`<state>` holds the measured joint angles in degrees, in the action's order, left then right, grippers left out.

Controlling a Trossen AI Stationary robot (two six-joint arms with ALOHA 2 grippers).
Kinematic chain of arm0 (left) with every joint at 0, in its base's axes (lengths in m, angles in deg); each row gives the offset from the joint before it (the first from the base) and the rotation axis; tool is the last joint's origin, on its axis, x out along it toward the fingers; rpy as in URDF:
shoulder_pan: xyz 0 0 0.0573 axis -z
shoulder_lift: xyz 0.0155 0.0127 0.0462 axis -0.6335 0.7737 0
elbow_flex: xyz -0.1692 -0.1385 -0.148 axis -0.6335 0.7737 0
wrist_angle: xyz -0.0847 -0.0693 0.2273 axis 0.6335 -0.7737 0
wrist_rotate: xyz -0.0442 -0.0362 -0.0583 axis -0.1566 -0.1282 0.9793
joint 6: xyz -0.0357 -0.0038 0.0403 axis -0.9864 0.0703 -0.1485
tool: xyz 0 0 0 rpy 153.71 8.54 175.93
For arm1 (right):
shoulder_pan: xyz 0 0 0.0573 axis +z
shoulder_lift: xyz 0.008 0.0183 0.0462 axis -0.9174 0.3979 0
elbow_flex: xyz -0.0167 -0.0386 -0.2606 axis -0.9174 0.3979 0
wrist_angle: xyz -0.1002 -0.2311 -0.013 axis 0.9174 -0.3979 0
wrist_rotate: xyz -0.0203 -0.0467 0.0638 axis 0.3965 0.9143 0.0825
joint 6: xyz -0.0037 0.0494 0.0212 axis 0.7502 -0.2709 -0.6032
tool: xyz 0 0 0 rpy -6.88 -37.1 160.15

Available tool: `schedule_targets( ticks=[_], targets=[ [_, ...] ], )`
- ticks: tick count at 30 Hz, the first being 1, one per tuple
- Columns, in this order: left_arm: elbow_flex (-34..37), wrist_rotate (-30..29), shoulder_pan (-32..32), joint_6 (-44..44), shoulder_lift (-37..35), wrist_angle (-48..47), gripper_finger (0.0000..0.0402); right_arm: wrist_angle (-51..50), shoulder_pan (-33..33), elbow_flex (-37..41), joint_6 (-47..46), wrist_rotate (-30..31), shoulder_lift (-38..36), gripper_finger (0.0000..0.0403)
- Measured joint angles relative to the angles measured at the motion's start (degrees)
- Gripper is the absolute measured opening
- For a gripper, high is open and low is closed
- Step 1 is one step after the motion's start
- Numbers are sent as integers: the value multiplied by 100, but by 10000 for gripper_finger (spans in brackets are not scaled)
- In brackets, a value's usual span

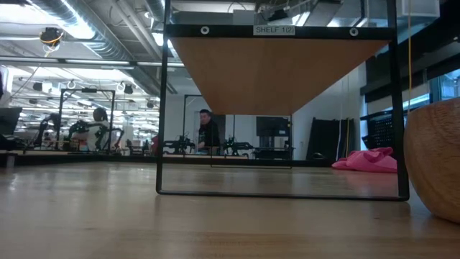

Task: Stack small to large cups/mugs on shelf
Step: Put the dark blue cup on the shelf

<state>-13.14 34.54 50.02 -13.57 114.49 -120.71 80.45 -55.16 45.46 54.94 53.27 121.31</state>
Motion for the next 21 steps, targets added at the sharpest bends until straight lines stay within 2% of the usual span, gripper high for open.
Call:
schedule_targets(
  ticks=[4, 9, 13, 15, 21],
  targets=[
    [1242, 283, -88, -453, -979, 260, 21, 919, 270, 0, -36, 123, 115, 8],
    [2096, 293, 332, -1464, -2283, -173, 10, 809, 642, -2, -43, 1011, 403, 8],
    [2153, -12, 899, -2557, -2917, -994, 18, 786, 798, 0, -193, 1496, 829, 8],
    [2103, -132, 1220, -2816, -3067, -1232, 30, 797, 838, -1, -327, 1747, 1047, 8],
    [1688, -267, 2099, -3317, -2938, -1797, 63, 670, 969, -448, -317, 2502, 1752, 8]
  ],
)
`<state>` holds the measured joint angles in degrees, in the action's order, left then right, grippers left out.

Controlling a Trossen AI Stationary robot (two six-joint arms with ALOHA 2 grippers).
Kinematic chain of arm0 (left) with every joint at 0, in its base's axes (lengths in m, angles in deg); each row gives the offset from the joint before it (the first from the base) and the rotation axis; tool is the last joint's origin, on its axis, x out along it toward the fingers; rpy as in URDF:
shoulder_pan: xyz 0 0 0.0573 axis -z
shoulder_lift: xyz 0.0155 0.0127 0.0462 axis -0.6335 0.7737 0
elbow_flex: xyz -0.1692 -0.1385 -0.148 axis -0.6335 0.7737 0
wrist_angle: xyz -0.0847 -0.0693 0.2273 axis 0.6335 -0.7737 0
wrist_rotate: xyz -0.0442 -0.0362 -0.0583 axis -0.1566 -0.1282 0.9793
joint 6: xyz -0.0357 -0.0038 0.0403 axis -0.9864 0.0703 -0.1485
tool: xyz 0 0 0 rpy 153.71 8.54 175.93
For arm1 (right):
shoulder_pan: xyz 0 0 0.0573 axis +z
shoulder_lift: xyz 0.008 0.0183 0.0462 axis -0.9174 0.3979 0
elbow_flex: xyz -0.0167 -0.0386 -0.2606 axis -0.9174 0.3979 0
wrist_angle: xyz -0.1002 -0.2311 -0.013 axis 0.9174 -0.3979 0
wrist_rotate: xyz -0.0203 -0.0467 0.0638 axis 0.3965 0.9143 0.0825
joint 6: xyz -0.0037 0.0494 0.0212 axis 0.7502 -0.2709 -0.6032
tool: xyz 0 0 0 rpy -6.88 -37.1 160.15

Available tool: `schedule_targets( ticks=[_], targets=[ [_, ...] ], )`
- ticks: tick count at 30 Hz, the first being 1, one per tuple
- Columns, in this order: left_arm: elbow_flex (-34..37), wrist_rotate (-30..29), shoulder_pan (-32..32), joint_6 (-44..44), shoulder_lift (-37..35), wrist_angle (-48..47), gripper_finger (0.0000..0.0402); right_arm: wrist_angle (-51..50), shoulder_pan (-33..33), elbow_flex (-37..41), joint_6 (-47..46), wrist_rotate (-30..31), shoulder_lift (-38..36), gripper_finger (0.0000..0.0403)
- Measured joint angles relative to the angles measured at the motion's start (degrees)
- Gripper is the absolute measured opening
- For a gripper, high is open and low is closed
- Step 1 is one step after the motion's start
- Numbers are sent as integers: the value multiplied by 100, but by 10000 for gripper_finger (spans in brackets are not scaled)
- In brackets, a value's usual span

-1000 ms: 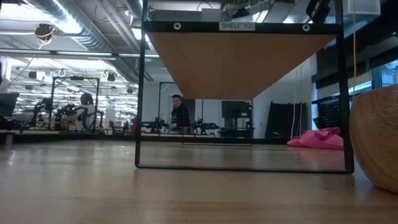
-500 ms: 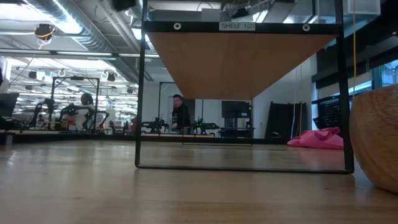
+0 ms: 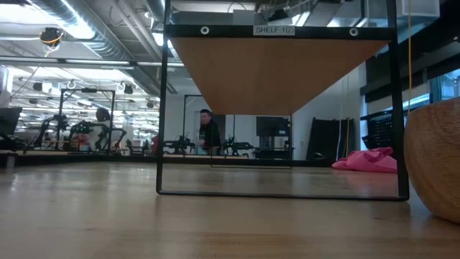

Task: Stack small to large cups/mugs on shelf
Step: Put the dark blue cup on the shelf

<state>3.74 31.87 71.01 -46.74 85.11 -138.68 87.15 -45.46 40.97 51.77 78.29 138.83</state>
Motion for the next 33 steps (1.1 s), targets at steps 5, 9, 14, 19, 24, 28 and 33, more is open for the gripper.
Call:
schedule_targets(
  ticks=[5, 9, 14, 19, 24, 28, 33],
  targets=[
    [-589, -231, 649, -353, 634, -1473, 58, -1384, 18, -1044, 127, 508, 628, 8],
    [-1192, -232, 1157, -586, 1273, -2825, 46, -2350, 16, -1998, 295, 641, 1136, 8],
    [-1607, -377, 1809, -667, 1639, -2897, 44, -2997, 16, -2809, 326, 645, 1606, 8],
    [-1631, -505, 2288, -1288, 1876, -2741, 50, -3052, 62, -3117, 298, 906, 1902, 8],
    [-1629, -459, 2743, -1621, 2338, -3031, 68, -2998, 267, -3175, 138, 1221, 2079, 8],
    [-1629, -525, 3002, -1666, 2723, -3048, 83, -2874, 471, -3175, 44, 1242, 2146, 8],
    [-1627, -533, 3065, -1596, 3111, -3225, 97, -2650, 779, -3175, 73, 1067, 2166, 8]
  ],
)
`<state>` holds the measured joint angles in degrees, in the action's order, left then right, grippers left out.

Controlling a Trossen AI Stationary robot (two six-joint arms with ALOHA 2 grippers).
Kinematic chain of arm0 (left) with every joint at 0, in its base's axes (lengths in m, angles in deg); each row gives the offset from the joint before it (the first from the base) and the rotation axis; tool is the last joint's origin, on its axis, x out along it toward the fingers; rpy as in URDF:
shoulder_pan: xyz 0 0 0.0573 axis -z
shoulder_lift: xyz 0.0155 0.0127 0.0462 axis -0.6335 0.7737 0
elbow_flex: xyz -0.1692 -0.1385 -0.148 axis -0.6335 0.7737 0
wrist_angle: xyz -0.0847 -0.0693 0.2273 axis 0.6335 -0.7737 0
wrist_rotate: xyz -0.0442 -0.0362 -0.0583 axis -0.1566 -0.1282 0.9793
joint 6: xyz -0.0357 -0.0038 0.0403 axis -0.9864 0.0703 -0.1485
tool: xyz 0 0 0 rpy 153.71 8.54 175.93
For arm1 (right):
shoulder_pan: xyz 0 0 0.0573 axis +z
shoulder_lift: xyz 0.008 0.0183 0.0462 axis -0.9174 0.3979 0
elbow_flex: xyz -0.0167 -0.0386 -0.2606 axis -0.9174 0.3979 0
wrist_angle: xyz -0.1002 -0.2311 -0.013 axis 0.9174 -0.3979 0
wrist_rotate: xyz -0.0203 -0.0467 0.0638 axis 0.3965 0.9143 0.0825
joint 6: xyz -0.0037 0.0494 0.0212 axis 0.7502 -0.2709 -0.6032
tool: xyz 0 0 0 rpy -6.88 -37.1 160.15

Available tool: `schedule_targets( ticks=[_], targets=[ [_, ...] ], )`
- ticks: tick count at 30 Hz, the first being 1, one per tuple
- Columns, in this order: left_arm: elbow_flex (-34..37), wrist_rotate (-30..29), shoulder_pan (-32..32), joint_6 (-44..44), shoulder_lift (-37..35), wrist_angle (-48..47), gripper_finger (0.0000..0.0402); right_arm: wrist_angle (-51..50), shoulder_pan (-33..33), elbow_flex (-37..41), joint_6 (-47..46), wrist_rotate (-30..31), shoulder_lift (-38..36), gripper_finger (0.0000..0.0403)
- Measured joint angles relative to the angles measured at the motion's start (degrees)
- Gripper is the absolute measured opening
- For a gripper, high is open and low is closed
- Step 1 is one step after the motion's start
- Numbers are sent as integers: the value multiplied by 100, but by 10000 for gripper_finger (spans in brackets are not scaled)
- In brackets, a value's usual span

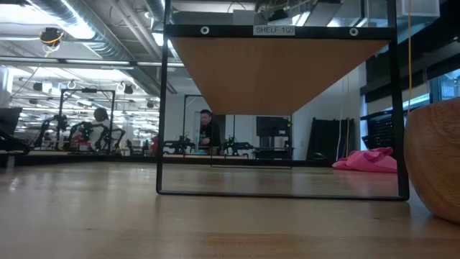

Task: Stack small to large cups/mugs on shelf
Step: Put the dark blue cup on the shelf

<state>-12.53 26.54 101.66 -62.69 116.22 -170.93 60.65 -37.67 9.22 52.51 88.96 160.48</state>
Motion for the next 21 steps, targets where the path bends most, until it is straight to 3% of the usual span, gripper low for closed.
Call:
schedule_targets(
  ticks=[3, 9, 16, 21],
  targets=[
    [2, -2, -2, 9, 155, -54, 98, -362, 144, 0, -630, -483, -64, 8],
    [4, -64, -54, -17, 321, 178, 97, -1018, 313, 2, -1477, -2106, -172, 8],
    [2, -287, -316, 33, 386, 1355, 95, -655, 724, 2, -958, -2385, -174, 8],
    [2, -231, -406, 38, 689, 1205, 96, -713, 1029, 2, -907, -2372, -165, 8]
  ],
)
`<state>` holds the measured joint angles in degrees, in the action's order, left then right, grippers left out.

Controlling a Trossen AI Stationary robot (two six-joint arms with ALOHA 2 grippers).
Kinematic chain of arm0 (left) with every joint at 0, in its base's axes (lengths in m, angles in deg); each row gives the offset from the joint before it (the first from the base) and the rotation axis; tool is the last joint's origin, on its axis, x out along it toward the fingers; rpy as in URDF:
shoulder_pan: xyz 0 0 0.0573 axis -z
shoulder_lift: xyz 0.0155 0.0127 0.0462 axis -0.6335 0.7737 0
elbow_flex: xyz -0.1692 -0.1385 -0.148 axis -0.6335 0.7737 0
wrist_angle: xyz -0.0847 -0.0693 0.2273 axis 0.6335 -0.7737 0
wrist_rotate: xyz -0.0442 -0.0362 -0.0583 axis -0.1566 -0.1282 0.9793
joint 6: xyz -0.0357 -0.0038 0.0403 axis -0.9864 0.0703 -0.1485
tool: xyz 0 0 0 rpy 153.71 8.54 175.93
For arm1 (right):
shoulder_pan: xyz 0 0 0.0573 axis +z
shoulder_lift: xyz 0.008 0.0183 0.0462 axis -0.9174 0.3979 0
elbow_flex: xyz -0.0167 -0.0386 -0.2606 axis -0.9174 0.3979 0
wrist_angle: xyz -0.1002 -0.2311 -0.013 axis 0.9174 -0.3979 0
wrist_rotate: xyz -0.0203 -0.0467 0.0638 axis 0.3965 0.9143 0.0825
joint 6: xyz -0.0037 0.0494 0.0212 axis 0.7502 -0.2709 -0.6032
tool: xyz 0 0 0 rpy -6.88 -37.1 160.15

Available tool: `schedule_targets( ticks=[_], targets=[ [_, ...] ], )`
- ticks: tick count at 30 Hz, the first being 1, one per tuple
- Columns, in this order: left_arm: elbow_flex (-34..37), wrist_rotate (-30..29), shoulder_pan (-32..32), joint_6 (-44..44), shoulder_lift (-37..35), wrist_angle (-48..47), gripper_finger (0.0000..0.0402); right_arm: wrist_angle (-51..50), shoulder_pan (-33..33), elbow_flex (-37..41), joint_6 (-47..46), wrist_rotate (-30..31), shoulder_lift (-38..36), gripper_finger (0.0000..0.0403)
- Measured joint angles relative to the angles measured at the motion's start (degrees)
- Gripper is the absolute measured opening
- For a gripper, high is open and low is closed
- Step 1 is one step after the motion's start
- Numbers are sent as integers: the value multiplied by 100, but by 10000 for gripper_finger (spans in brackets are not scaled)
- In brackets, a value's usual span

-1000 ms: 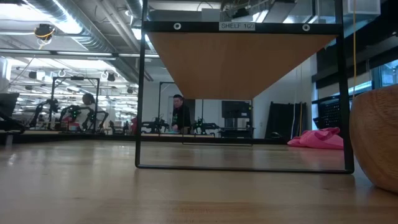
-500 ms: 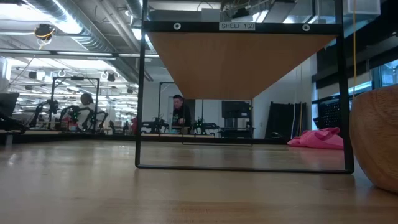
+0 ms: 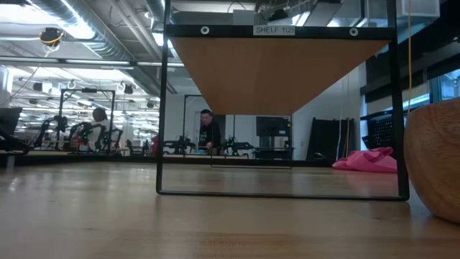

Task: Stack small to large cups/mugs on shelf
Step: Put the dark blue cup on the shelf

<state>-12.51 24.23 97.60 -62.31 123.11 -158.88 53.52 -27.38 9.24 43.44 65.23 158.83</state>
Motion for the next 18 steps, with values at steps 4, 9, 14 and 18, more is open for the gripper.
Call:
schedule_targets(
  ticks=[4, 9, 14, 18],
  targets=[
    [0, 245, -46, 9, 267, 23, 104, 0, 263, 2, 98, 361, 13, 8],
    [2, 719, -53, 12, 416, 135, 109, -3, 586, 2, 112, 885, 13, 8],
    [2, 685, -55, 7, 417, 120, 109, -28, 774, 3, 113, 1256, 13, 8],
    [2, 610, -53, -28, 416, 112, 109, -28, 835, 4, 113, 1332, 13, 8]
  ],
)
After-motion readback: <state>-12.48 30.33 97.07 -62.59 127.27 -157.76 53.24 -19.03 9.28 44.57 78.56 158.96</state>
